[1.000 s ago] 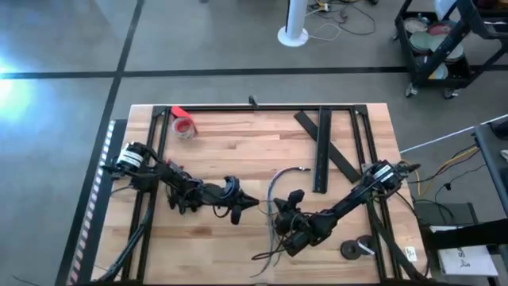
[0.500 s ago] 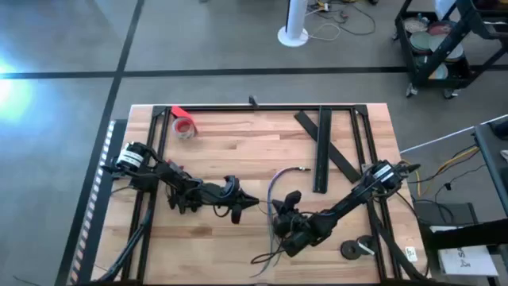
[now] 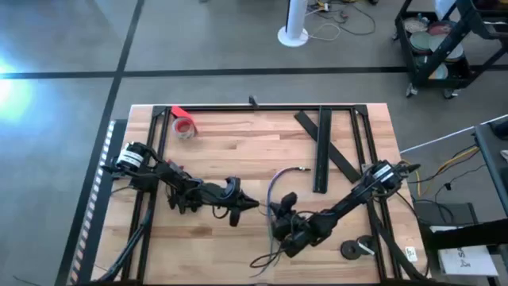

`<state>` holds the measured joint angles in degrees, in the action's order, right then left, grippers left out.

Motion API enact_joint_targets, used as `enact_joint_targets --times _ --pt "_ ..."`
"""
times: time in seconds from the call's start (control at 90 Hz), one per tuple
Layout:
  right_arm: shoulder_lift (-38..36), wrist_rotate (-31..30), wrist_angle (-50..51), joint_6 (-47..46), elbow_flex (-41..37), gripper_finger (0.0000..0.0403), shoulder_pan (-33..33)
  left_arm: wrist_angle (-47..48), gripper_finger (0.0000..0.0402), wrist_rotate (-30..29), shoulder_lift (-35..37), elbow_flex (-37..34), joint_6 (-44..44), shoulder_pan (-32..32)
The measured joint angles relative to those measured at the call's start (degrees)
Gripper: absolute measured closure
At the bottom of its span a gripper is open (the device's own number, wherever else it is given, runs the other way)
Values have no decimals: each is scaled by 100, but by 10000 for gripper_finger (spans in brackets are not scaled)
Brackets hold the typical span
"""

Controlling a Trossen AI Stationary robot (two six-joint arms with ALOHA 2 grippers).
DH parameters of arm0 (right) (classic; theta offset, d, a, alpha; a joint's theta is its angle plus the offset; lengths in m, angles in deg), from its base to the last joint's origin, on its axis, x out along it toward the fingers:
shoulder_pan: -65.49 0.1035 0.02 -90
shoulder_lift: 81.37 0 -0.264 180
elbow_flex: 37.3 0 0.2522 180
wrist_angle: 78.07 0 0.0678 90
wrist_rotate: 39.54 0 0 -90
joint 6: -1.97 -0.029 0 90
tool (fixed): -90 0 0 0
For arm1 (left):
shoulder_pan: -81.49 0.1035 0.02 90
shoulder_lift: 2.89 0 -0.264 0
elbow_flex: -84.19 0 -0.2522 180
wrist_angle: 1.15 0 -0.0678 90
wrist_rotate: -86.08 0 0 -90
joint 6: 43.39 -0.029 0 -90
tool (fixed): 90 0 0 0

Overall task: Ziptie cables
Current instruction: Wrap the zip tie around the cable bundle

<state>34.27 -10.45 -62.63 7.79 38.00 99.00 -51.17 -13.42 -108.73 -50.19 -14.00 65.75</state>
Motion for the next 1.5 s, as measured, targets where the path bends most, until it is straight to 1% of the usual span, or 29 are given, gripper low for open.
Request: enact_joint_targets --times 0.1,0.244,0.344,0.444,0.633,1.133,1.289,1.5 --pt "0 130 -203 290 0 403 -2 -6 394 25 0 0 -333 0" --pt "0 164 -461 654 0 403 -21 -8 394 248 0 0 -958 0" --pt "0 163 -503 691 2 403 -41 -5 394 472 0 0 -1386 0" --pt "0 176 -521 748 2 403 -44 19 394 545 0 0 -1671 0" --pt "0 443 -725 955 2 403 -85 82 394 590 0 0 -2149 4" --pt "0 442 -1267 1559 9 403 -201 340 394 614 0 0 -2442 7" --pt "0 738 -1429 1587 9 403 -286 322 394 616 0 6 -2436 7" --pt "-2 745 -1709 1668 9 403 -431 337 394 612 0 145 -2271 21"
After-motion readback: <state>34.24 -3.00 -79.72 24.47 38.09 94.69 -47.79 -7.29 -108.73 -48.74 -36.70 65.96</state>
